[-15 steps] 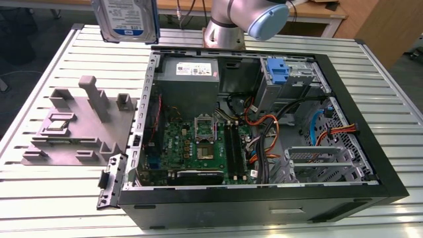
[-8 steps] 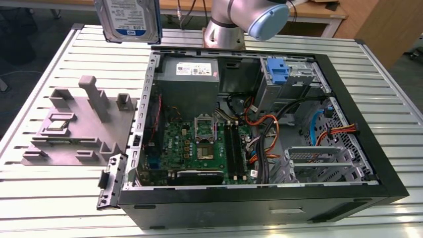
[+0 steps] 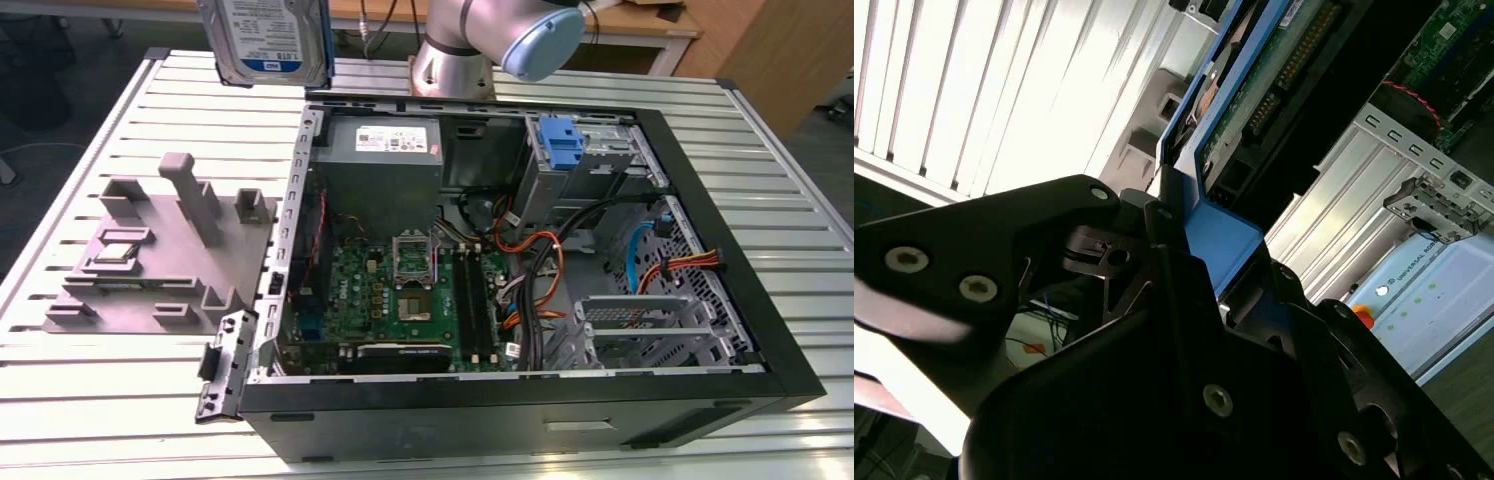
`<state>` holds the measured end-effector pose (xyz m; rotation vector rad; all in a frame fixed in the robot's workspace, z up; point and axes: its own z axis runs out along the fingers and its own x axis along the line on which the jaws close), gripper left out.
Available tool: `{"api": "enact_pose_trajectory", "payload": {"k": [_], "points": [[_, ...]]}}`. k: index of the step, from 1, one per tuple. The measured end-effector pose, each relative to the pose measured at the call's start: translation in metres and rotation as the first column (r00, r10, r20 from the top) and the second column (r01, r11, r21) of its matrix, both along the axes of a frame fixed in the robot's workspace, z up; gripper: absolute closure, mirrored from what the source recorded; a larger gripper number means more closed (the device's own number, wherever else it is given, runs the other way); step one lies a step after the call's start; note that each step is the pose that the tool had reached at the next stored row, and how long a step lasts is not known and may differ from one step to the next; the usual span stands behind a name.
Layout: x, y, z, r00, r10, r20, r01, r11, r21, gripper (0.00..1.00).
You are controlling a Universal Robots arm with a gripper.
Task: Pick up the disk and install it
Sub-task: 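Pick up the disk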
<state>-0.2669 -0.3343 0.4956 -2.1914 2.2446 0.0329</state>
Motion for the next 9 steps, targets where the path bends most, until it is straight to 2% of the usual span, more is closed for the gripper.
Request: {"api": "enact_pose_trajectory", "payload": {"k": [1,9], "points": [[0.0113,-0.0005,-0.0001,1.0,0.0,0.0,0.0,1.0,0.0,0.63],[0.014,-0.0007,-0.0001,1.0,0.0,0.0,0.0,1.0,0.0,0.63]]}}
